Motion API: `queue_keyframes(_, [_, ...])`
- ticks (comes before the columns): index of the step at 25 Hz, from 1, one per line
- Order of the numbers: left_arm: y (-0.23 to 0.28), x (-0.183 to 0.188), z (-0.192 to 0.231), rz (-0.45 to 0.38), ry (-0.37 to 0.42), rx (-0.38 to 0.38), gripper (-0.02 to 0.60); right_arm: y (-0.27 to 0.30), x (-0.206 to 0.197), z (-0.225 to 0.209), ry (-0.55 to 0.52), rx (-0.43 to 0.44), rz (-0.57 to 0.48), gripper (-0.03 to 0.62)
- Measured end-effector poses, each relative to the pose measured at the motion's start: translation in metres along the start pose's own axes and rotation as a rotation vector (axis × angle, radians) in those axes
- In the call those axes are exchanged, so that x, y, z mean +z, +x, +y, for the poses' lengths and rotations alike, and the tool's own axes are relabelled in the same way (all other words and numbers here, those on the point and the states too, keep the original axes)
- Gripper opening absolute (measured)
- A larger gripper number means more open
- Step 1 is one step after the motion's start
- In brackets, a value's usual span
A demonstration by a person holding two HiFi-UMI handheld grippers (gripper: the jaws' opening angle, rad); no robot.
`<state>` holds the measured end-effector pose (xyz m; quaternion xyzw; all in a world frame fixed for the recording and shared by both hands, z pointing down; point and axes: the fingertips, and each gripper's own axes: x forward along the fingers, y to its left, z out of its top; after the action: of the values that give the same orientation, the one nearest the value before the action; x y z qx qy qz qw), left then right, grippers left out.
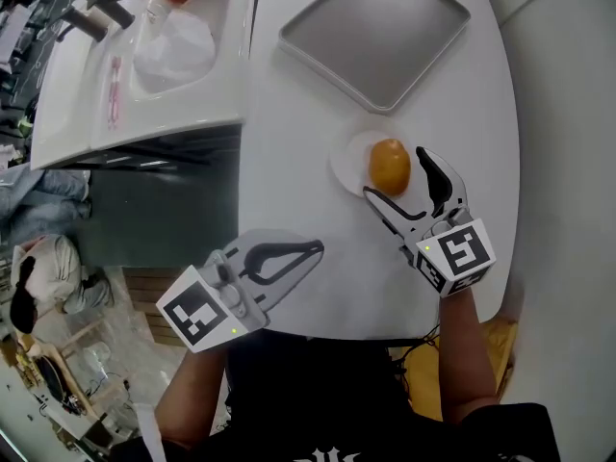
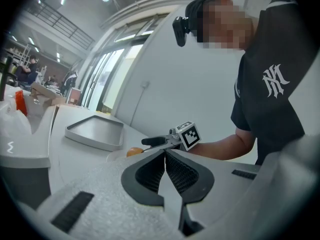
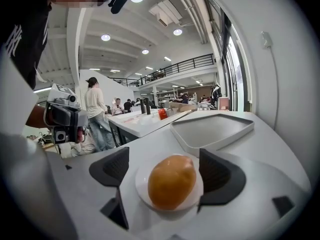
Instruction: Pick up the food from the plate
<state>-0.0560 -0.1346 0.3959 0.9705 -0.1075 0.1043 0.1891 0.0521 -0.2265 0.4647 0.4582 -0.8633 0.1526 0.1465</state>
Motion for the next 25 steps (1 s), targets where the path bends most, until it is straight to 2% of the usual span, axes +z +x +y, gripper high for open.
queue_keyframes(4, [0.003,-0.005,0.003,0.021,0.023,-0.011,0.008,0.007,-0.006,-0.005,0.015,-0.026,0.008,0.391])
queue_keyframes(8, [0.006,-0.009,0.005,0.02,0.008,-0.018,0.008,0.014,-0.021,-0.013,0.035,-0.051,0.068,0.39])
queue_keyframes(17, [0.021,-0.001,0.004,-0.002,0.029,-0.054,0.008,0.028,-0.045,-0.015,0.027,-0.064,0.17,0.388])
queue_keyframes(25, [0.02,-0.004,0.004,0.009,0.017,-0.048,0.008,0.027,-0.045,-0.02,0.003,-0.086,0.171,0.379])
